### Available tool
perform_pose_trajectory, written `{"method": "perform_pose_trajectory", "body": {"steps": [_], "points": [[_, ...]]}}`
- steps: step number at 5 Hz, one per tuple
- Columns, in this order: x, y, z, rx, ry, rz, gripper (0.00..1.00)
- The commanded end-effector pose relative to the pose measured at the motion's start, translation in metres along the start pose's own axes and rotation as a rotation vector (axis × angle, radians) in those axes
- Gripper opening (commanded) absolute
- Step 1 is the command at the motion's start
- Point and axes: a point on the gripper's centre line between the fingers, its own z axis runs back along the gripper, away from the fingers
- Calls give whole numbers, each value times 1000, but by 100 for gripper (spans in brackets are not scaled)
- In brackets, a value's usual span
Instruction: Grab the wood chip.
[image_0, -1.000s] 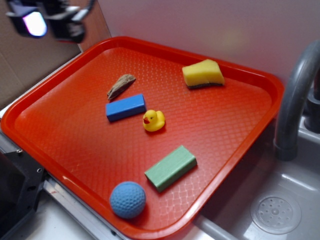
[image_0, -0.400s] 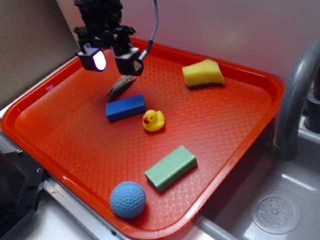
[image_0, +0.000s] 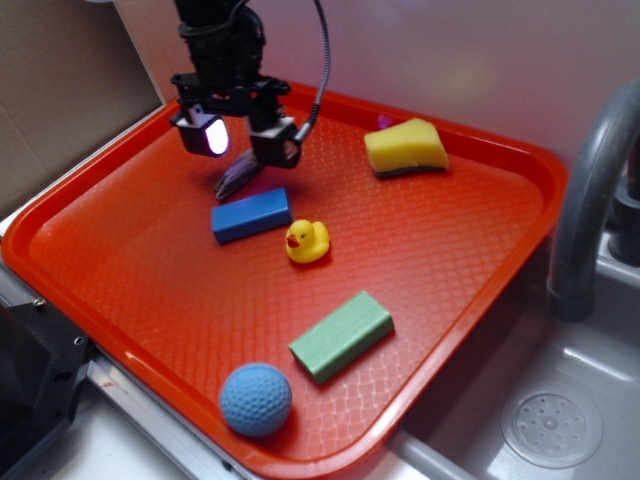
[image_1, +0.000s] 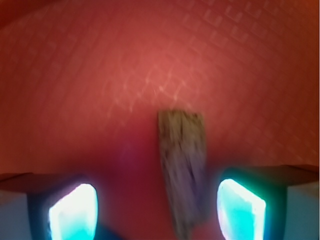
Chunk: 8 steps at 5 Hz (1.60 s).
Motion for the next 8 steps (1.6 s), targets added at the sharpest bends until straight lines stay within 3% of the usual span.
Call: {"method": "perform_pose_trajectory", "body": {"steps": [1,2,3,4,8], "points": [[21,8,-4,75,-34,13,100],[24,18,-10,68,-22,33,100],[23,6,-21,103,-14,21,100],[21,2,-26,129,-3,2,0],[26,7,-26,159,15,18,0]]}}
